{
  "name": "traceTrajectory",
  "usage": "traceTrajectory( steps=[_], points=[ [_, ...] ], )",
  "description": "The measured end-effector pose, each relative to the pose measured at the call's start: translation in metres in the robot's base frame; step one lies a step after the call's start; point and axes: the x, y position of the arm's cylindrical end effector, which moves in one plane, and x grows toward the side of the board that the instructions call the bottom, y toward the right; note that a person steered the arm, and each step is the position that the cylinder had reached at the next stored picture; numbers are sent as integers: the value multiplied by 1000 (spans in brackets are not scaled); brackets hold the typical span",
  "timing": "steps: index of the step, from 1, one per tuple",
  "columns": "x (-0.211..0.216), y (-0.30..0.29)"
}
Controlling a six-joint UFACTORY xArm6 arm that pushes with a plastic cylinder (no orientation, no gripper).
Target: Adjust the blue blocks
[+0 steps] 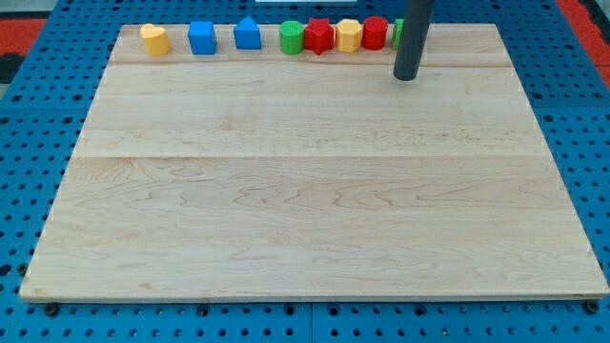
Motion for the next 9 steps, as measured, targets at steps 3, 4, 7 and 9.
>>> traceTrajectory(
  steps=[3,4,7,9],
  points=[
    [0,1],
    [18,-40],
    [35,-304],
    [35,-437]
  ],
)
